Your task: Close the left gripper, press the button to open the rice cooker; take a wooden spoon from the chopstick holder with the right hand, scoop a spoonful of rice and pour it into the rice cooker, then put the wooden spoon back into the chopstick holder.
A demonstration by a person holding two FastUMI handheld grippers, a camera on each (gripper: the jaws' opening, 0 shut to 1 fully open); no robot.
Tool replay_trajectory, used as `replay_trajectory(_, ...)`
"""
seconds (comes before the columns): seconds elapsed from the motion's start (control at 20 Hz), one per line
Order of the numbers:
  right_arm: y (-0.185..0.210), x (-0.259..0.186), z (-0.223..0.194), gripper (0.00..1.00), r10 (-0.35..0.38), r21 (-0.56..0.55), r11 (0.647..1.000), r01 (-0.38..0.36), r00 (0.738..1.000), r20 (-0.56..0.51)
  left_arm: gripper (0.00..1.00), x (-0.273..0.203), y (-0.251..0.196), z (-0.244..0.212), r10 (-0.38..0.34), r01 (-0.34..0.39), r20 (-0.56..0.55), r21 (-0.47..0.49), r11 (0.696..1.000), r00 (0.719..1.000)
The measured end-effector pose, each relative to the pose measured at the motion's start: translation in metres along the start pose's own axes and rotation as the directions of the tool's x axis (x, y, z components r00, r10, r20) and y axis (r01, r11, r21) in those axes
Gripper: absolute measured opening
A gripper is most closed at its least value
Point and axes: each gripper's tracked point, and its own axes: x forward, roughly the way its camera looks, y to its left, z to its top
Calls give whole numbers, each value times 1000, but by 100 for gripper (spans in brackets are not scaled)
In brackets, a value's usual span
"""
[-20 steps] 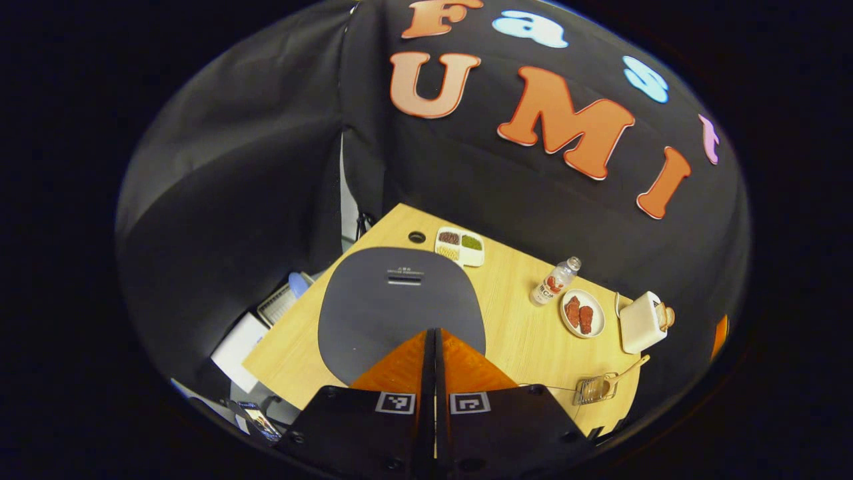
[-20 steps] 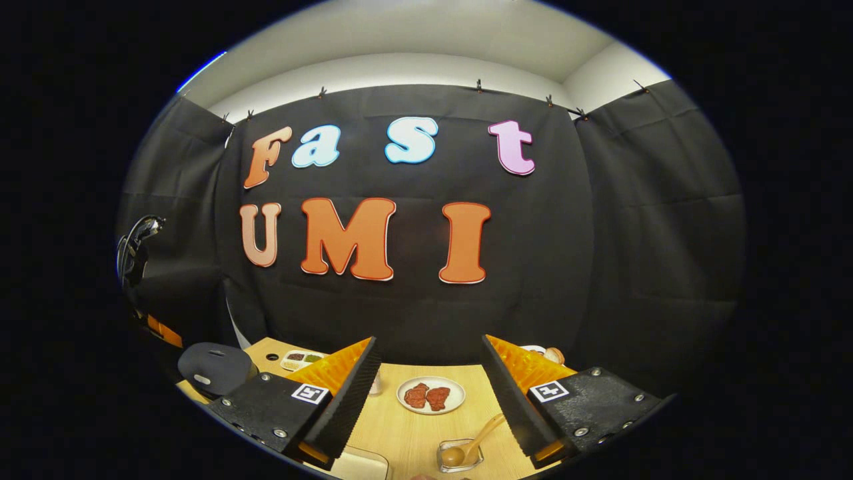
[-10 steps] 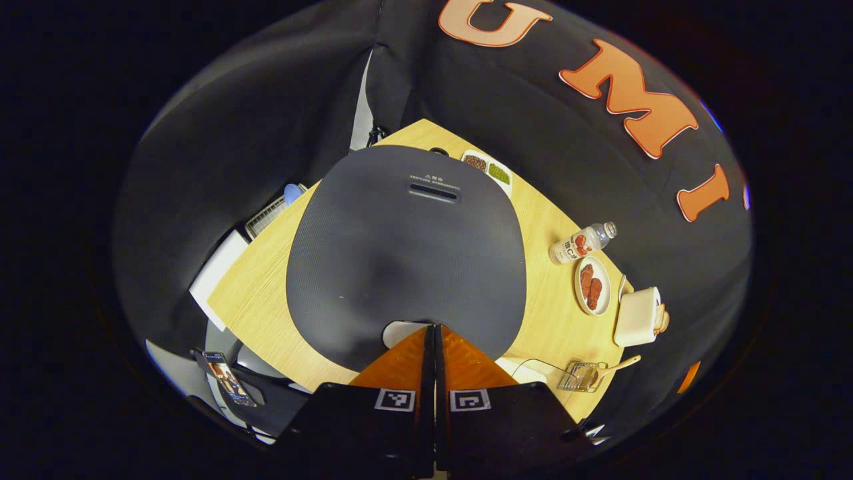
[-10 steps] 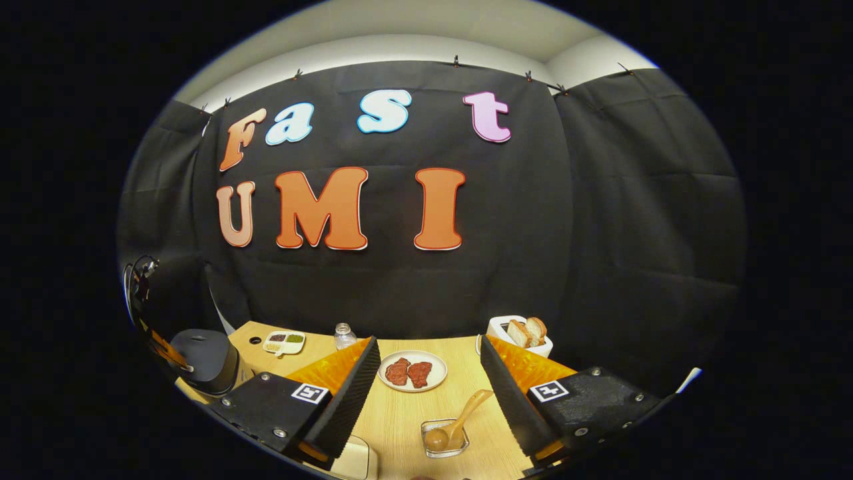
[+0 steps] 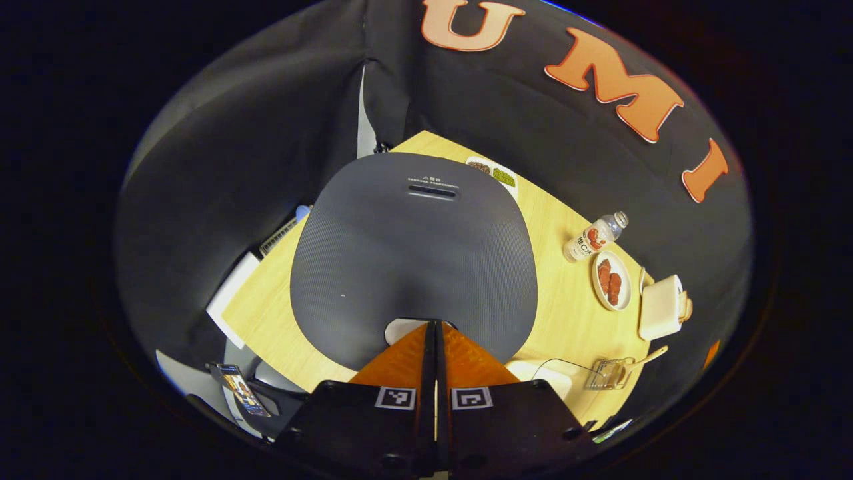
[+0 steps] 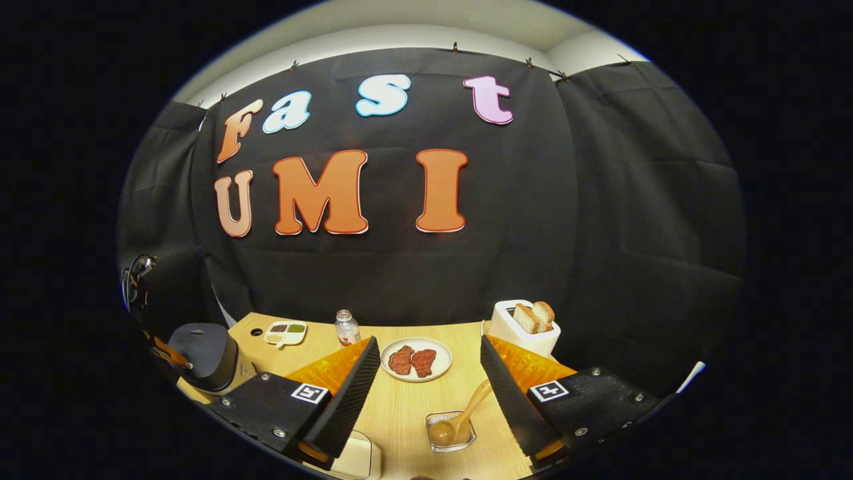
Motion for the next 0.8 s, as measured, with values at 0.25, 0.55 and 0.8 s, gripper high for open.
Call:
replay_trajectory(0.25,1,4,-11,94,9,-22,1000,-10,999,-44,6,-36,-12,31,47,-74,272,92,993,961)
replay_trajectory(0.55,5,4,-26,94,28,-32,999,-30,996,-81,6,-101,-10,78,32,-70,541,49,996,841)
replay_trajectory(0.8,-1,9,-36,94,28,-36,999,-32,994,-105,6,-121,-23,66,-9,-32,604,57,998,797)
